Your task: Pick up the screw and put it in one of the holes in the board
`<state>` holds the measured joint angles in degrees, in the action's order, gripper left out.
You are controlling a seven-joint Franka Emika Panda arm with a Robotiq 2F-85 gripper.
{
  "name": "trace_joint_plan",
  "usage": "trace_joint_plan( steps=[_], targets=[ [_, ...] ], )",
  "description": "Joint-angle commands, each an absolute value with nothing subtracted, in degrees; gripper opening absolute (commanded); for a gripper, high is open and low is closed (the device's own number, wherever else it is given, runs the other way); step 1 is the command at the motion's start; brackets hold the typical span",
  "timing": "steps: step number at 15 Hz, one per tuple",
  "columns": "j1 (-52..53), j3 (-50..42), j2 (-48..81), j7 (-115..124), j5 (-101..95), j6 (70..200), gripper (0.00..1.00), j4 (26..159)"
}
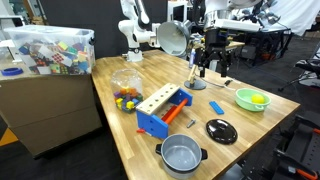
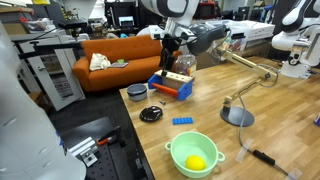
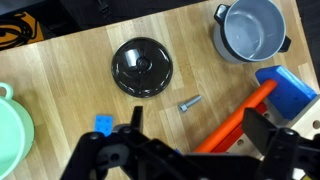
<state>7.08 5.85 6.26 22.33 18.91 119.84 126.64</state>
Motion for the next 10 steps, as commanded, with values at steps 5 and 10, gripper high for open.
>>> trace_joint_plan(
  steps=[5, 10],
  targets=[
    [7.04, 5.86, 6.27, 22.36, 18.88, 119.72, 1.00, 126.57],
    [6.91, 5.50, 7.07, 27.84, 22.01, 122.25, 1.00, 126.44]
  ],
)
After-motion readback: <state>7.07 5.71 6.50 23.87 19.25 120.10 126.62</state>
